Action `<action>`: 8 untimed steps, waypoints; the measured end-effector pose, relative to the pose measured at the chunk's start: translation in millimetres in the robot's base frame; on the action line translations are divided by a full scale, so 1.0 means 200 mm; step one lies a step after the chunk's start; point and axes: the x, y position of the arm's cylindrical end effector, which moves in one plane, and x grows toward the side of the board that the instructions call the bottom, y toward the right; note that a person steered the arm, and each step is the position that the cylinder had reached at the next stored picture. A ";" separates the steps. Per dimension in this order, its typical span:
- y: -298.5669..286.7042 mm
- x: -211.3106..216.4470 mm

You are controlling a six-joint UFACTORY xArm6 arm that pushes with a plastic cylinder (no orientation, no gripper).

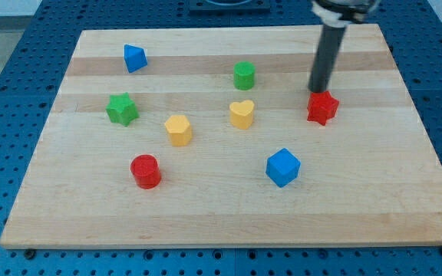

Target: Push the blue triangle down a bit

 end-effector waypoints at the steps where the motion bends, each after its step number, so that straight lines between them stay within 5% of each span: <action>1: -0.29 0.00; 6: -1.42 -0.02; 8: -1.87 -0.40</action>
